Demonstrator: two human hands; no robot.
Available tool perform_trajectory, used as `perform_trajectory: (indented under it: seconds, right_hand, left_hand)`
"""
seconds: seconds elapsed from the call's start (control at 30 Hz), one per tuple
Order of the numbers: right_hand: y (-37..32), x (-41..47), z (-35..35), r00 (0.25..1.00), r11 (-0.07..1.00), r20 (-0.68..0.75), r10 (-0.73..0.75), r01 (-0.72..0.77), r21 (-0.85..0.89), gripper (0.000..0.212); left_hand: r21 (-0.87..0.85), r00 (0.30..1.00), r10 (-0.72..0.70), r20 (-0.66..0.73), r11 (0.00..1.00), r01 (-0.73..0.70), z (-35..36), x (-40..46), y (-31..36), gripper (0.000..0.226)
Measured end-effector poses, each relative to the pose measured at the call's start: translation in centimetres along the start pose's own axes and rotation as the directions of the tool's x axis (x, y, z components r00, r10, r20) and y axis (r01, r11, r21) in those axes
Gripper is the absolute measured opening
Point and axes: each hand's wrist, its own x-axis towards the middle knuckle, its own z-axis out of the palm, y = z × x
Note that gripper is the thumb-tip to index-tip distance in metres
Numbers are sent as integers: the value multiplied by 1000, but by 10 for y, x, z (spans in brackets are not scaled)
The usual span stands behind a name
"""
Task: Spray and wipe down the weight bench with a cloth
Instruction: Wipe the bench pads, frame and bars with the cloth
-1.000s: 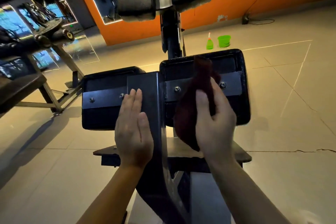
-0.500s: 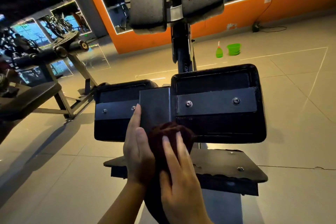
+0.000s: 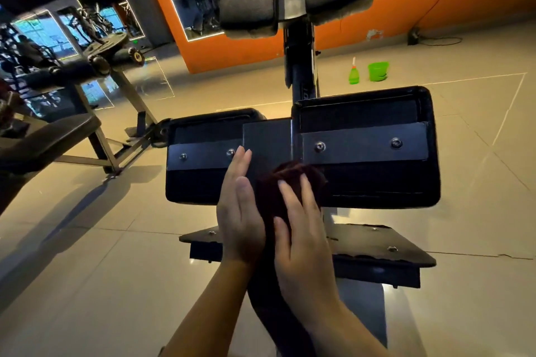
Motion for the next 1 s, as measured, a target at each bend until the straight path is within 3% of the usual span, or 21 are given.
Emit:
perform_trajectory:
  seconds: [0.13,0.27,0.37,0.43,0.53,0.63,0.8,0.9,1.0]
  right_hand:
    - [5,-68,-3,994,993,107,40,-27,-119,74]
    - [1,-35,-6,1000,987,22,-1,5,-162,50]
    - [-12,36,-12,999,991,31,41,-37,-132,47]
    - [-18,69,-12,999,990,-15,42,-44,-136,47]
    - [-15,63,0,998,994,-64,27,-33,-100,49]
    - [1,-3,16,992,996,-126,-31,20,-87,50]
    - [36,-98,26,995,979,-42,-95,86,-183,67]
    - [34,-72,18,991,982,-16,-134,131,-138,52]
    - [14,-7,12,989,978,-36,-142,134,-162,52]
  left_hand:
    - [60,990,-124,60,991,121,-5,-5,14,41]
    - [203,986,-158,57,968,144,-29,-21,34,52]
    - [216,965,-230,127,956,199,-55,-41,45,45]
    - [159,902,-373,218,925,345,-67,-51,52,29]
    - [3,783,-504,366,842,540,-70,-58,57,24]
    - [9,812,-496,308,855,519,-67,-57,54,25]
    - [-1,821,-506,265,851,525,-72,-53,41,26]
    - [-51,798,-514,316,830,555,-78,-50,39,44]
    - [-91,786,-510,349,816,571,-82,-49,37,37]
